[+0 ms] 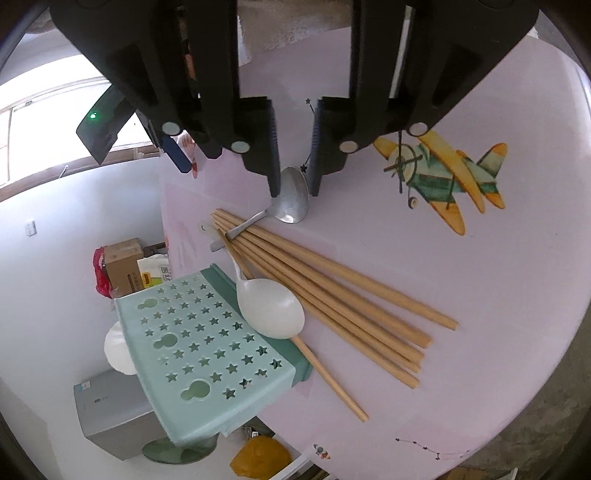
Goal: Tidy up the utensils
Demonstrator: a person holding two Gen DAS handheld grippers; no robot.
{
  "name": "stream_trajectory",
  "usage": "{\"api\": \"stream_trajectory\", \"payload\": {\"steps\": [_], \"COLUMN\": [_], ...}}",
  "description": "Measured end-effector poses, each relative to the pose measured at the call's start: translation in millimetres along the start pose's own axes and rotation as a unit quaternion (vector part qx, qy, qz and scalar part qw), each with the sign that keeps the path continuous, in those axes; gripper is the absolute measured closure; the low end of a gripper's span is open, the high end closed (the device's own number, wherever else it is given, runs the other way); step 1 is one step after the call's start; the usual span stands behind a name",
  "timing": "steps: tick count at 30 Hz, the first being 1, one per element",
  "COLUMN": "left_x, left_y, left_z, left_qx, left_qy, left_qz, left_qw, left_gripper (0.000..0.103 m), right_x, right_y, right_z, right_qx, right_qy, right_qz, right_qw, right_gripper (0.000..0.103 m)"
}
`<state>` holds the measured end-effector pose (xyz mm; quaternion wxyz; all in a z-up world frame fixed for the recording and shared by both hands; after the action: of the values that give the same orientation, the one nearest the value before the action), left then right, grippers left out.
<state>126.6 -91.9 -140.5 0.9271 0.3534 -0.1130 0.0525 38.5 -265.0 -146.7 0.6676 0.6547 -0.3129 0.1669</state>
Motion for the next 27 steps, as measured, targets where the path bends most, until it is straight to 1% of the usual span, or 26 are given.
{"api": "stream_trajectory", "payload": {"steps": [1,3,7,9,12,14,16,19,23,27], "left_x": [-0.9,-2.1,-0.2,-0.1,-1.2,-3.2,-4.9,-6.2,-6.3,-6.7], "left_y": [-3.8,-6.0,-10.8,-14.1,-19.8,-22.2,-22.8,-24.0,-24.1,-20.2], "left_z": [-1.9,-2.4,1.5,5.5,13.4,18.9,20.8,21.7,24.7,25.5], "left_qx": [0.004,-0.003,0.002,0.008,0.026,0.045,0.063,0.099,0.117,0.124], "left_qy": [0.004,0.013,0.008,-0.004,-0.036,-0.067,-0.086,-0.119,-0.144,-0.164], "left_qz": [-0.006,-0.005,0.001,0.007,0.021,0.032,0.042,0.057,0.071,0.074], "left_qw": [1.0000,0.9999,1.0000,0.9999,0.9988,0.9962,0.9934,0.9863,0.9800,0.9758], "left_gripper": [0.086,0.086,0.086,0.086,0.086,0.086,0.088,0.095,0.095,0.096], "right_x": [0.0,0.2,0.7,0.5,0.9,0.6,0.2,-0.6,0.0,0.8], "right_y": [-0.1,-0.5,-1.3,-1.5,-1.6,-1.4,-1.4,-0.9,-1.0,-1.1], "right_z": [-0.2,0.1,0.3,0.1,0.0,0.5,0.4,1.0,1.2,0.9], "right_qx": [-0.001,-0.002,-0.004,-0.005,-0.007,-0.008,-0.011,-0.014,-0.015,-0.017], "right_qy": [-0.001,-0.001,-0.002,0.000,0.002,0.004,0.007,0.008,0.003,0.006], "right_qz": [0.000,0.000,0.001,0.002,0.003,0.005,0.006,0.009,0.018,0.017], "right_qw": [1.000,1.000,1.000,1.000,1.000,1.000,1.000,1.000,1.000,1.000], "right_gripper": [0.006,0.006,0.006,0.006,0.006,0.006,0.006,0.006,0.006,0.006]}}
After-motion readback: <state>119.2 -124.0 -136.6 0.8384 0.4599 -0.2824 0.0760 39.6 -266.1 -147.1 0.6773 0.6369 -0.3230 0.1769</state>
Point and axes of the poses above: each gripper's, at about its wrist camera, not at the fingertips, and y roughly against the way its jaws point, z to its right, x to its top, the point moved 9 cm from there along -y, roughly the way its jaws point, and after that the axes turned 2 degrees about -x, right-handed, at the moved point
